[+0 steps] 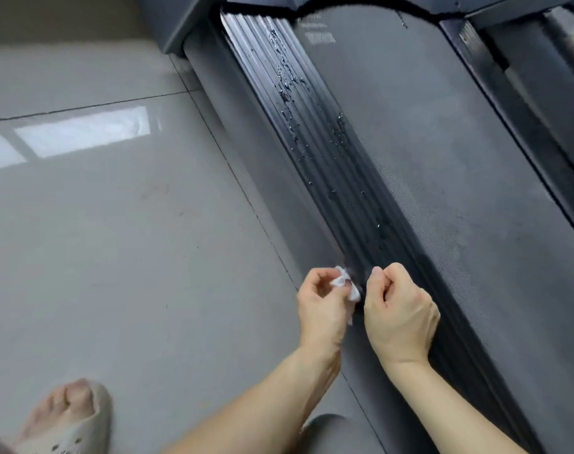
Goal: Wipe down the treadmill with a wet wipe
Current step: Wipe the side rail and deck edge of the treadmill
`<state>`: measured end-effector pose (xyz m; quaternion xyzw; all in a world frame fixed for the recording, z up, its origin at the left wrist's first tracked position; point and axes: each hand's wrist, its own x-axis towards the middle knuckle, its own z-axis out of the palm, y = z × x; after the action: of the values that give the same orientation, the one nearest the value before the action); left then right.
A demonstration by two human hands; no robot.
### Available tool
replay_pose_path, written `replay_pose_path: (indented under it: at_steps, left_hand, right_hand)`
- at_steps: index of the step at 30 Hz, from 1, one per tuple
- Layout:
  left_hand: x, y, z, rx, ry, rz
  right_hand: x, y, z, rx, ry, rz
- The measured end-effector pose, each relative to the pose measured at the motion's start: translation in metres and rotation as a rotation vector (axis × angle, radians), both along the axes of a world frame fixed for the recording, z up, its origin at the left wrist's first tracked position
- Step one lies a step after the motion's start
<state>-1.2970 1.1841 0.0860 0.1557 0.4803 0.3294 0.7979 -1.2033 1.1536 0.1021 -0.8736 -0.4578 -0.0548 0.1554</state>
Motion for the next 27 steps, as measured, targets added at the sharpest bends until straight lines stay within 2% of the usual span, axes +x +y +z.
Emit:
replay_pose_path:
  at_steps: [4, 7, 10, 13, 16, 19, 21, 24, 27]
  left_hand:
    - [0.000, 0.044, -0.021, 0.143, 0.058, 0.096]
    - [-0.013, 0.111, -0.038, 0.207, 0.119, 0.245]
    - [-0.025, 0.141, -0.055, 0.197, 0.167, 0.291]
    - [-0.019, 0.097, -0.061, 0.202, 0.077, 0.292]
    - [-0.005, 0.014, -0.060, 0.192, -0.070, 0.190]
    - [0.001, -0.036, -0.058, 0.184, -0.116, 0.094]
    - [0.000, -0.015, -0.058, 0.222, -0.106, 0.115]
    - [-0.011, 0.065, -0.059, 0.285, -0.047, 0.267]
    - [-0.025, 0.134, -0.071, 0.220, 0.055, 0.369]
  right_hand:
    - [0.003, -0.001, -0.003, 0.024, -0.012, 0.055]
    - [0.003, 0.009, 0.007, -0.007, -0.099, 0.217]
    - [0.008, 0.027, 0.005, -0.009, -0.204, 0.370]
    - [0.014, 0.031, -0.007, 0.033, -0.251, 0.470]
    - [0.018, 0.031, -0.012, 0.055, -0.267, 0.480]
    - [0.016, 0.032, -0.011, 0.072, -0.290, 0.489]
    - [0.015, 0.032, -0.011, 0.073, -0.306, 0.487]
    - [0.013, 0.033, -0.011, 0.083, -0.339, 0.478]
    - [0.012, 0.032, -0.009, 0.074, -0.379, 0.474]
